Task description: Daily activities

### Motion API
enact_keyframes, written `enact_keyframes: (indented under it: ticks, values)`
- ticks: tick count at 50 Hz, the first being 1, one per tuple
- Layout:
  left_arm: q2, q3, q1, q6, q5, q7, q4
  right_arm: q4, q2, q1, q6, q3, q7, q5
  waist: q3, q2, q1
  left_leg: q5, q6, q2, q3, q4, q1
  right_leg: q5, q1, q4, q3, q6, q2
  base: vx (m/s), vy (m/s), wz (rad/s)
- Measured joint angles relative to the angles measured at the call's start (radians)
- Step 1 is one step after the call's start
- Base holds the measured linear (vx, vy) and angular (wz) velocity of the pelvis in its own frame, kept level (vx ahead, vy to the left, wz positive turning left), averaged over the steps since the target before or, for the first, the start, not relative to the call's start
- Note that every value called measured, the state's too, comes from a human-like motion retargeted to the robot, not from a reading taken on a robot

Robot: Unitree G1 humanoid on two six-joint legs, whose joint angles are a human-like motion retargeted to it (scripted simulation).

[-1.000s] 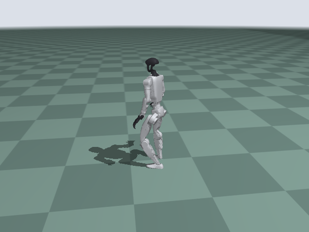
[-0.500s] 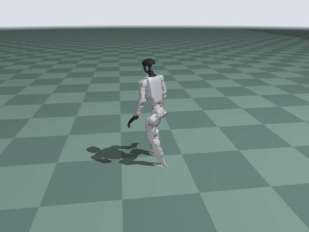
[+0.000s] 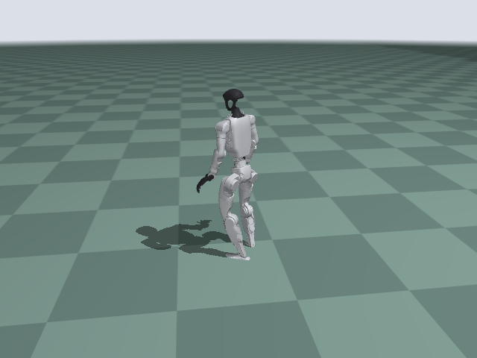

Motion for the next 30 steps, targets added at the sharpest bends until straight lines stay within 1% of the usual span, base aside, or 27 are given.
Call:
enact_keyframes:
  ticks: [3, 6, 9, 12, 22, 30]
  values:
    - [-0.013, -0.006, 0.002, 0.004, 0.007, 0.005, 0.006, 0.027, -0.004, 0.004, 0.005, -0.005, -0.007, -0.007, 0.015, 0.02, 0.034, -0.033, -0.009, 0.027, -0.086, 0.124, -0.06, 0.019, 0.034, -0.051, 0.002, -0.007, 0.052, -0.01, -0.16, -0.46]
    - [-0.028, -0.012, 0.013, 0.011, 0.018, 0.007, 0.022, 0.049, -0.005, 0.011, 0.005, -0.018, -0.012, -0.006, 0.026, 0.053, 0.068, -0.086, -0.019, 0.018, -0.218, 0.213, -0.12, 0.042, 0.067, -0.099, 0.014, -0.014, 0.116, 0.0, -0.13, -0.63]
    - [-0.044, -0.013, 0.029, 0.02, 0.027, 0.008, 0.045, 0.059, -0.005, 0.017, 0.003, -0.038, -0.015, 0.0, 0.029, 0.082, 0.086, -0.117, -0.023, 0.007, -0.291, 0.245, -0.144, 0.063, 0.095, -0.147, 0.023, -0.018, 0.163, 0.03, -0.09, -0.41]
    - [-0.056, -0.01, 0.048, 0.031, 0.032, 0.008, 0.071, 0.059, -0.004, 0.022, -0.003, -0.056, -0.014, 0.014, 0.029, 0.099, 0.089, -0.124, -0.02, -0.003, -0.332, 0.236, -0.14, 0.079, 0.119, -0.186, 0.039, -0.019, 0.192, 0.05, -0.05, -0.36]
    - [-0.076, 0.041, 0.096, 0.06, 0.006, 0.003, 0.117, 0.055, 0.001, 0.033, -0.013, -0.091, 0.006, 0.08, 0.039, 0.104, 0.05, -0.133, 0.01, -0.002, -0.332, 0.168, -0.058, 0.102, 0.183, -0.25, 0.096, -0.015, 0.217, 0.06, 0.0, -0.29]
    - [-0.039, 0.089, 0.079, 0.066, -0.057, 0.016, 0.111, 0.071, 0.017, 0.053, -0.01, -0.078, 0.037, 0.117, 0.054, 0.099, 0.027, -0.13, 0.022, -0.003, -0.302, 0.123, 0.01, 0.105, 0.219, -0.257, 0.132, -0.015, 0.215, 0.05, 0.02, -0.27]
